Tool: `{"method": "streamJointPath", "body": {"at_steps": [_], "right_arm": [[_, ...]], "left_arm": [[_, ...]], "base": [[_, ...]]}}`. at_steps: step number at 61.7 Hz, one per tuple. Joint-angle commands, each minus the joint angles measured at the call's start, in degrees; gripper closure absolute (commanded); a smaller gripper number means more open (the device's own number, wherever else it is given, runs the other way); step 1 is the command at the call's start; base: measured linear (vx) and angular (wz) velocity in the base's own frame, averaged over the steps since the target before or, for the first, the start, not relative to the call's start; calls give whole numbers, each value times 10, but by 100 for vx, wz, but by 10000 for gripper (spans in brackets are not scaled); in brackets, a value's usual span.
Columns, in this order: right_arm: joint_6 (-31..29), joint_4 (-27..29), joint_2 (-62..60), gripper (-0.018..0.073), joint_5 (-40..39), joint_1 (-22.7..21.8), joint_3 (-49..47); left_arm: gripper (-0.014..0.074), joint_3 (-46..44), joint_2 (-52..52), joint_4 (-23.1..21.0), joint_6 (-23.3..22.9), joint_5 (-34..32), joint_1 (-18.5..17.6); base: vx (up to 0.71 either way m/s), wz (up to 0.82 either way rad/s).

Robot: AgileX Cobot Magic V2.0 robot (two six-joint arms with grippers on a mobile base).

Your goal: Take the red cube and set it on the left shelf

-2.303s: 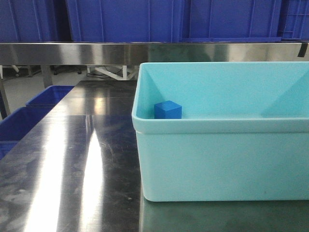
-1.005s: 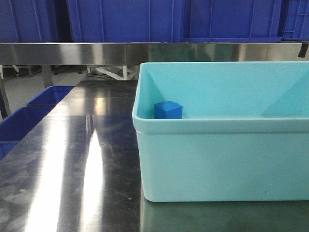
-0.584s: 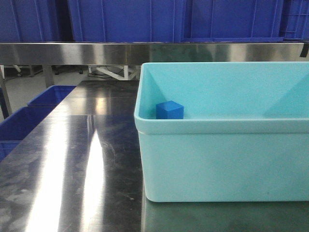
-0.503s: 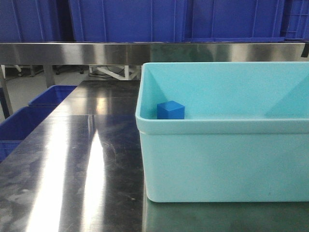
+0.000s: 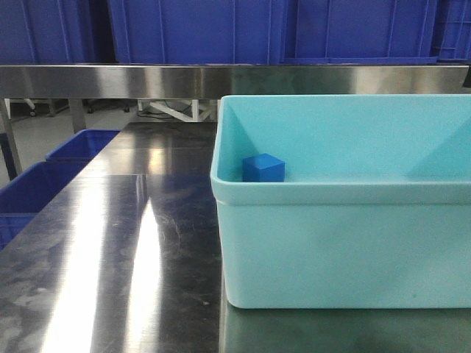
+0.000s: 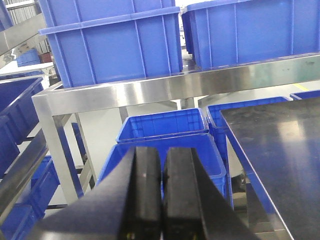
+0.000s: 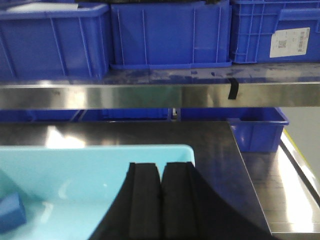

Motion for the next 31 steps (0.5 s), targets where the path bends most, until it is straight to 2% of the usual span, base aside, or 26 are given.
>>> {"method": "streamJointPath", "body": {"at_steps": [1, 7, 15, 23, 31], "right_arm": [[2, 17, 68, 510, -18, 1, -75], [0, 18, 135, 498, 55, 9, -130], [-36, 18, 218, 378, 140, 46, -202], [-99, 18, 289, 239, 161, 93, -248], [-133, 18, 345, 161, 162, 130, -276]], "left_arm": [[491, 13, 0, -3, 0, -52, -4], [491, 13, 0, -3, 0, -52, -4], [491, 13, 0, -3, 0, -52, -4], [491, 13, 0, -3, 0, -52, -4], [491, 13, 0, -3, 0, -52, -4]], "base": [[0, 0], [0, 0], [0, 0], [0, 0], [0, 0]]}}
